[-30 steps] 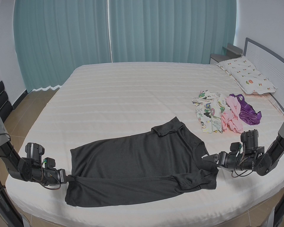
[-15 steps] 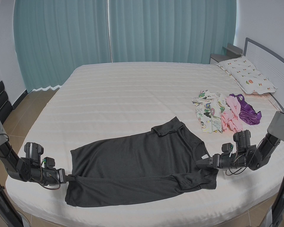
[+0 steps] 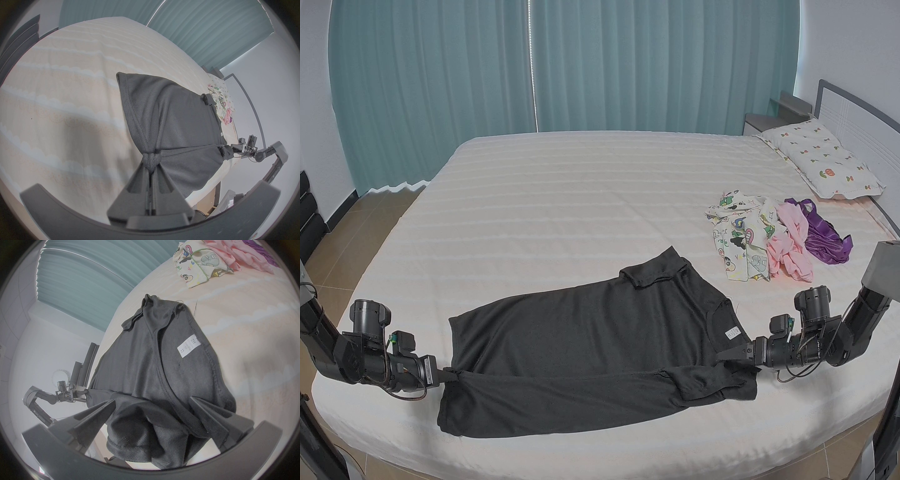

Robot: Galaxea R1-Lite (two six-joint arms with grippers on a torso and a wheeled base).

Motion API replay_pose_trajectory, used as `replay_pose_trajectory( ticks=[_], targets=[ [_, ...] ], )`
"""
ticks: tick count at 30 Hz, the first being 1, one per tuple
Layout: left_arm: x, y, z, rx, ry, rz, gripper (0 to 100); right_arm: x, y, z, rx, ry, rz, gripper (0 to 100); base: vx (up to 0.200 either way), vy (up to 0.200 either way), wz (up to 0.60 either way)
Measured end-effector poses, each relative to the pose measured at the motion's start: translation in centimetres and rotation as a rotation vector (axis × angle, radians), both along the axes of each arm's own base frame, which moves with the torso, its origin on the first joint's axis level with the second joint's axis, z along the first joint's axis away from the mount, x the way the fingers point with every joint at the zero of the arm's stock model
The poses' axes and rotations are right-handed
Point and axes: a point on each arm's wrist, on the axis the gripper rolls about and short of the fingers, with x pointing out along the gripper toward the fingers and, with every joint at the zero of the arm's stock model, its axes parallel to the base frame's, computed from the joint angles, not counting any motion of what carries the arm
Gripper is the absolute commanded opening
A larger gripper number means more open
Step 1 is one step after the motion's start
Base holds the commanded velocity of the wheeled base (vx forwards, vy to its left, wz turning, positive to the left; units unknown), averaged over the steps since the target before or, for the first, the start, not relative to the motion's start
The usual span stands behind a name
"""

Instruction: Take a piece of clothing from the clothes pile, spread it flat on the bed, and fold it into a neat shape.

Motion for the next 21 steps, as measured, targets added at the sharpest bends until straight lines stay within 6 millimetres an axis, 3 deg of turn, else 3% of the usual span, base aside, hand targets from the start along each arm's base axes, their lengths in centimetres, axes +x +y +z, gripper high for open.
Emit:
replay_pose_trajectory(
  ticks=[3, 4, 15, 21],
  targets=[
    [0.0, 0.0, 0.0, 0.000, -0.001, 0.000, 0, -0.1, 0.0, -0.1, 0.005, 0.008, 0.003, 100, 0.000, 0.000, 0.00],
    [0.0, 0.0, 0.0, 0.000, -0.002, 0.000, 0, -0.1, 0.0, -0.2, 0.007, 0.013, 0.003, 0, 0.000, 0.000, 0.00],
    [0.1, 0.0, 0.5, -0.033, 0.004, 0.043, 0, 0.0, -0.2, -0.8, 0.048, 0.062, -0.015, 0, 0.000, 0.000, 0.00],
    [0.1, 0.0, 0.8, -0.036, -0.004, 0.050, 0, -0.4, -1.5, -0.2, 0.145, 0.075, -0.009, 0, 0.000, 0.000, 0.00]
  ],
)
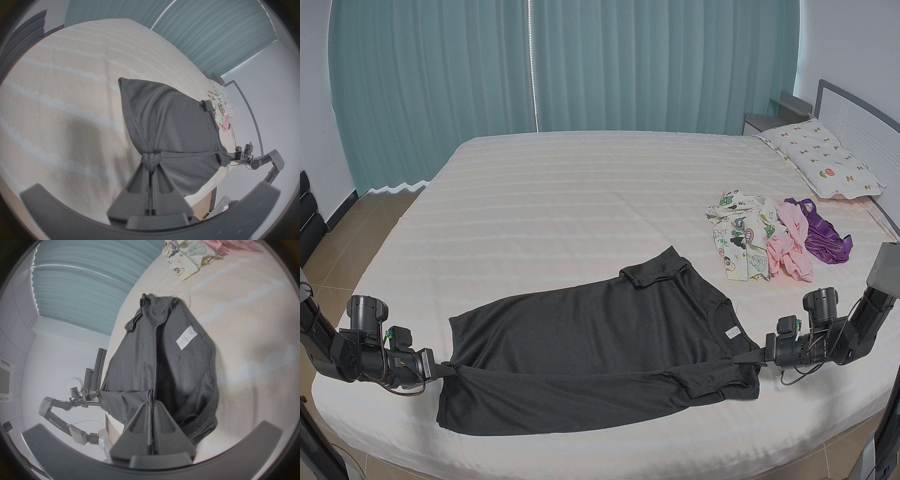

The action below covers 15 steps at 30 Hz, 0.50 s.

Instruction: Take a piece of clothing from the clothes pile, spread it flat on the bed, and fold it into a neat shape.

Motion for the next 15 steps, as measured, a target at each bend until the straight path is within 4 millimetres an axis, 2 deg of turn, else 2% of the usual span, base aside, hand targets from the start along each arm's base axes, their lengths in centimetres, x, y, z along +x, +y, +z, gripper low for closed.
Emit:
replay_pose_trajectory(
  ticks=[15],
  targets=[
    [-1.8, 0.6, 0.5, -0.003, 0.003, 0.039, 0, -0.9, -1.3, 2.2, 0.012, -0.056, -0.035, 0, 0.000, 0.000, 0.00]
  ],
)
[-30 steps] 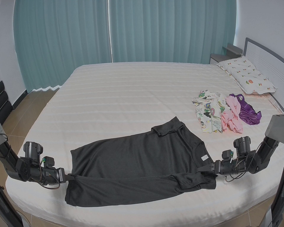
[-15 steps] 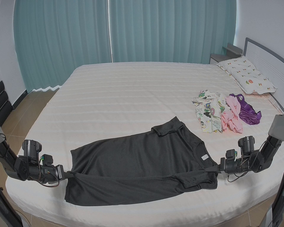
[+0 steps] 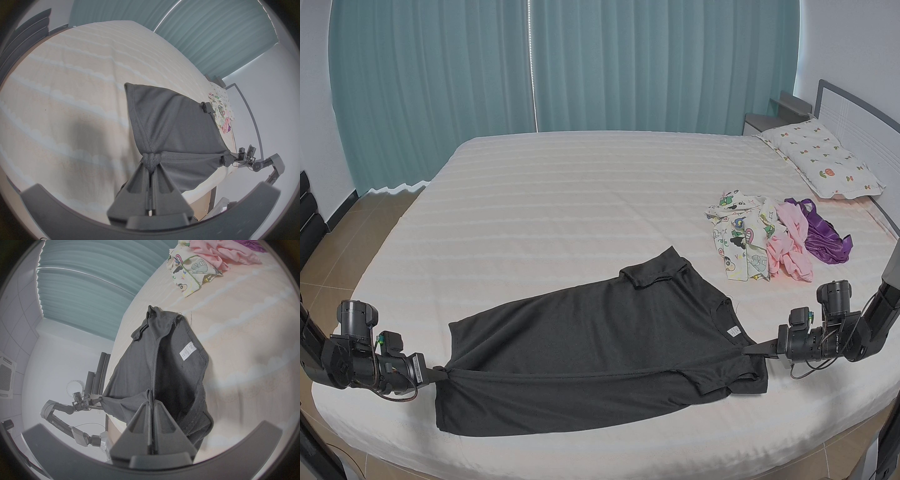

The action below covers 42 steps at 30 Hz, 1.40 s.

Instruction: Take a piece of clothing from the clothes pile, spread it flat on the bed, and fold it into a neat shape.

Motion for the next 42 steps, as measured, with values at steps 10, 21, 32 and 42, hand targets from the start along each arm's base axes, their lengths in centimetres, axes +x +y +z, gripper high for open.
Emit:
replay_pose_trajectory(
  ticks=[10, 21, 32, 42],
  targets=[
    [-0.2, 0.3, -0.1, -0.038, 0.000, -0.007, 0, 0.6, 0.0, -0.9, -0.015, 0.012, -0.003, 100, 0.000, 0.000, 0.00],
    [-0.4, 0.3, -0.3, -0.047, 0.008, -0.013, 0, 0.9, 0.0, -1.6, -0.047, 0.005, -0.040, 100, 0.000, 0.000, 0.00],
    [-0.3, 0.3, -0.2, -0.048, 0.005, -0.014, 0, -1.2, 0.2, -0.3, -0.040, 0.004, -0.034, 100, 0.000, 0.000, 0.00],
    [-0.3, 0.3, -0.2, -0.047, 0.005, -0.014, 0, -0.2, 1.5, -1.3, -0.060, 0.008, -0.005, 100, 0.000, 0.000, 0.00]
  ],
)
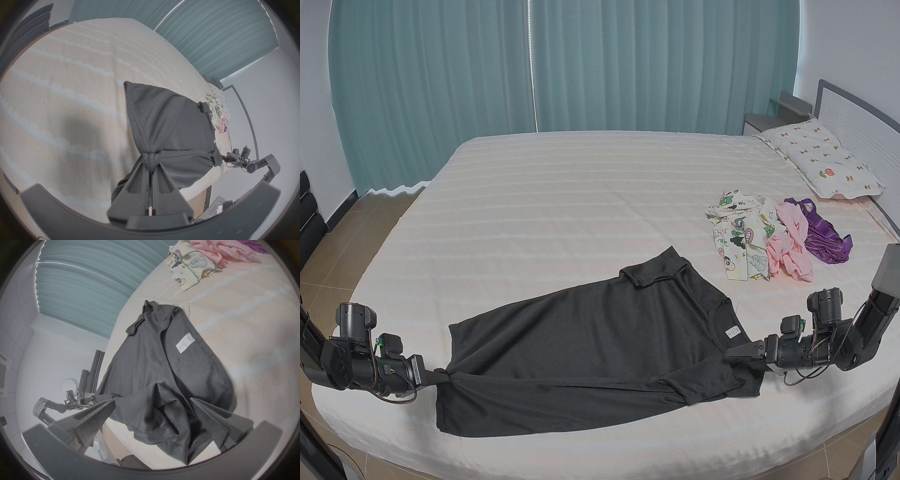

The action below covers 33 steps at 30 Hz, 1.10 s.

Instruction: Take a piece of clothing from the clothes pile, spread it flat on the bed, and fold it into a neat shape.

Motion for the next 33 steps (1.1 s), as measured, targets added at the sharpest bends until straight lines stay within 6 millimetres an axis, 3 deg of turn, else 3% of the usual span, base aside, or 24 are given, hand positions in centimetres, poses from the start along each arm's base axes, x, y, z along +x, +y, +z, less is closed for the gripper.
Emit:
replay_pose_trajectory(
  ticks=[6, 16, 24, 33],
  targets=[
    [0.0, 0.0, 0.0, 0.000, 0.000, 0.000, 0, 0.2, -0.5, -0.1, -0.016, -0.002, -0.030, 100, 0.000, 0.000, 0.00],
    [0.0, 0.0, 0.0, 0.000, -0.001, 0.001, 0, -0.7, -3.8, 2.9, -0.020, -0.084, -0.152, 100, 0.000, 0.000, 0.00],
    [0.0, 0.0, 0.0, 0.001, -0.002, 0.001, 0, -1.2, -2.2, 3.1, -0.019, -0.083, -0.093, 100, 0.000, 0.000, 0.00],
    [0.0, 0.1, 0.1, 0.001, -0.004, 0.002, 0, -0.6, -0.2, 0.6, -0.021, -0.011, -0.024, 100, 0.000, 0.000, 0.00]
  ],
)
